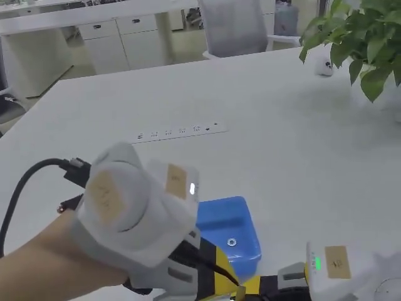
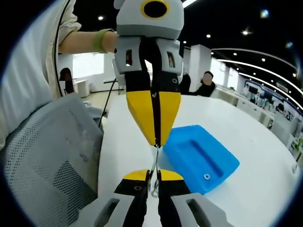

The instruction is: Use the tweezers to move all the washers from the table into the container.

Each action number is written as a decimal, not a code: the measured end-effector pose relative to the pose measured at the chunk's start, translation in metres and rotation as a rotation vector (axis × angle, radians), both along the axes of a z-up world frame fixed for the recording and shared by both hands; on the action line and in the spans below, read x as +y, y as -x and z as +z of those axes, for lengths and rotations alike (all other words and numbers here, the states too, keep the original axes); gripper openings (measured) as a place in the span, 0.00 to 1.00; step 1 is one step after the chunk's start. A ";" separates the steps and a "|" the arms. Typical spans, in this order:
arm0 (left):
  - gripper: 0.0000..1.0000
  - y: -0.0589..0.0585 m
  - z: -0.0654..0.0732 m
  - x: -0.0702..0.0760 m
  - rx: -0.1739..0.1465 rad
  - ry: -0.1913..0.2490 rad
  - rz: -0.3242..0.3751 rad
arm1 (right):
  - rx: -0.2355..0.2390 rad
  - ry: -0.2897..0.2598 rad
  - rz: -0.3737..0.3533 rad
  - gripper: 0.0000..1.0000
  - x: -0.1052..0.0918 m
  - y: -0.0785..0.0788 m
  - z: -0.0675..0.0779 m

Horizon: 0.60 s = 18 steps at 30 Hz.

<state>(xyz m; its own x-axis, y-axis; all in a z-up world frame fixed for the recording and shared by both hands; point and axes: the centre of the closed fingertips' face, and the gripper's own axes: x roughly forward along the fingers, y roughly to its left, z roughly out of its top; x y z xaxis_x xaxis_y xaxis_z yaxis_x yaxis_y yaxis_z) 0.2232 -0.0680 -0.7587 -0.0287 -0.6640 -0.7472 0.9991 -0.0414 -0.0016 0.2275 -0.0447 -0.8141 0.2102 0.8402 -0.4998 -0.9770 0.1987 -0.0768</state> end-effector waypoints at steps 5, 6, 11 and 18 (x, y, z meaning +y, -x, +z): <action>0.00 -0.002 -0.003 0.003 -0.004 -0.011 0.002 | -0.002 0.014 0.002 0.03 -0.001 0.000 -0.003; 0.00 -0.001 -0.002 0.003 0.007 -0.004 0.009 | -0.009 0.015 0.006 0.03 -0.001 0.000 -0.003; 0.00 -0.002 -0.001 0.002 -0.012 -0.010 -0.001 | -0.022 0.019 0.002 0.03 -0.002 -0.001 -0.002; 0.00 -0.001 -0.003 -0.001 -0.008 -0.007 -0.011 | -0.005 0.011 -0.004 0.03 -0.002 -0.002 -0.003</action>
<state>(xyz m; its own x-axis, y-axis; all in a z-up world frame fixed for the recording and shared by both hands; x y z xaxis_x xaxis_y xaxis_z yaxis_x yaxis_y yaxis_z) 0.2241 -0.0689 -0.7618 -0.0297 -0.6585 -0.7520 0.9986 -0.0520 0.0061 0.2297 -0.0465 -0.8175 0.2163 0.8338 -0.5079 -0.9758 0.2022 -0.0836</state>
